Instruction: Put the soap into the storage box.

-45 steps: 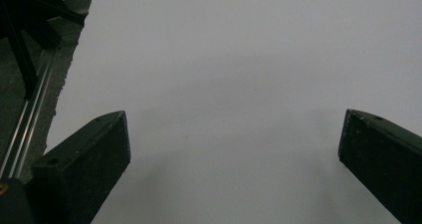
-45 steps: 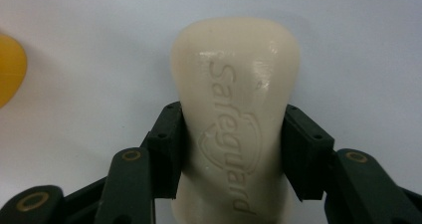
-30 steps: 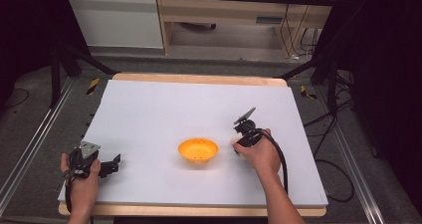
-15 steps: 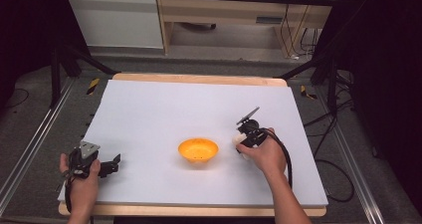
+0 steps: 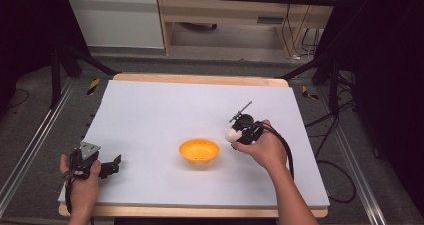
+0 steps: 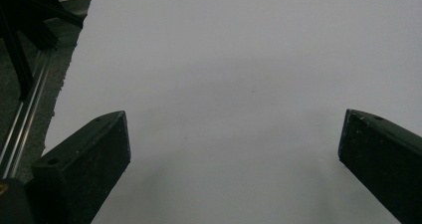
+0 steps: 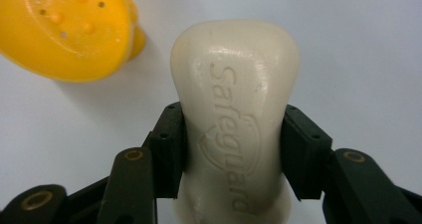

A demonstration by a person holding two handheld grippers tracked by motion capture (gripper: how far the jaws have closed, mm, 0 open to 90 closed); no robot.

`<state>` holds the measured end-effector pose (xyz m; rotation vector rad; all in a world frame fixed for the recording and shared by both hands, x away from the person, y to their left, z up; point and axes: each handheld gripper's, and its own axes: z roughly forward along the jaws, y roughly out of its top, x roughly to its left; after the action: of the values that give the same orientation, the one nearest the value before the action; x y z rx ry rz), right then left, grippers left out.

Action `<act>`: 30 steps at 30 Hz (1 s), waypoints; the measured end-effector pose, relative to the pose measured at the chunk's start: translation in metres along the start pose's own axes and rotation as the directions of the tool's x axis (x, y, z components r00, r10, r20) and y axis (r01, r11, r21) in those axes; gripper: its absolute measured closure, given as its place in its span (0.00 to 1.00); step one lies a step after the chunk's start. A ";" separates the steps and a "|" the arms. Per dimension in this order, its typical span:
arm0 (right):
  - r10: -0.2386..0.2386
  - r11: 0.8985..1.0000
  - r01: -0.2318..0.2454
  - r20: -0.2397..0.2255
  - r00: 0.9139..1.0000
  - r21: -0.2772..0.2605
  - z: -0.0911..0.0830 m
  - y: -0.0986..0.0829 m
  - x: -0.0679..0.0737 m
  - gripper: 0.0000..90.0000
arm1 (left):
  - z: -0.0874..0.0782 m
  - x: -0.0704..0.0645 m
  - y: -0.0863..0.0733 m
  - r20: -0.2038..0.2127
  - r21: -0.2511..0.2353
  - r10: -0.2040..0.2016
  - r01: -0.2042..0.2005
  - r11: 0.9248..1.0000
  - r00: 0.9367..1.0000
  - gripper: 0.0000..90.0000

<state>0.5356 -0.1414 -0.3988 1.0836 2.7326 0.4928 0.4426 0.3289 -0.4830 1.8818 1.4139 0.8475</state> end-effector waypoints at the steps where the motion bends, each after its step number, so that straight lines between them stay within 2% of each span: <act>1: -0.018 1.000 0.018 -0.003 1.000 -0.003 -0.002 0.002 0.001 0.56 | 0.000 0.000 0.000 0.000 0.001 0.000 0.000 1.000 1.000 0.00; 10: -0.110 0.993 0.109 -0.042 0.993 -0.042 -0.014 0.016 0.011 0.56 | 0.000 -0.001 0.000 0.000 0.002 0.003 -0.003 1.000 1.000 0.00; 21: -0.179 0.983 0.176 -0.063 0.982 -0.059 -0.013 0.028 0.021 0.56 | -0.001 -0.001 0.000 0.010 -0.004 0.003 -0.003 1.000 1.000 0.00; 23: -0.204 0.978 0.199 -0.067 0.977 -0.067 -0.012 0.031 0.023 0.55 | -0.001 -0.001 0.000 0.011 -0.005 0.002 -0.002 1.000 1.000 0.00; 27: -0.222 0.974 0.217 -0.070 0.973 -0.066 -0.010 0.033 0.027 0.55 | -0.001 -0.001 0.000 0.012 -0.006 0.001 -0.001 1.000 1.000 0.00; 28: -0.238 0.970 0.234 -0.071 0.969 -0.062 -0.009 0.034 0.027 0.55 | -0.001 -0.001 0.000 0.012 -0.006 0.001 -0.001 1.000 1.000 0.00; 29: -0.230 0.972 0.226 -0.070 0.971 -0.055 -0.008 0.034 0.029 0.55 | -0.001 -0.001 0.000 0.013 -0.007 0.002 -0.002 1.000 1.000 0.00; 30: -0.248 0.968 0.244 -0.061 0.967 -0.060 -0.007 0.035 0.030 0.55 | -0.001 -0.001 0.000 0.011 -0.009 0.002 -0.002 1.000 1.000 0.00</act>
<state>0.5345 -0.0989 -0.3807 0.7129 2.8424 0.5668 0.4416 0.3283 -0.4828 1.8781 1.3996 0.8421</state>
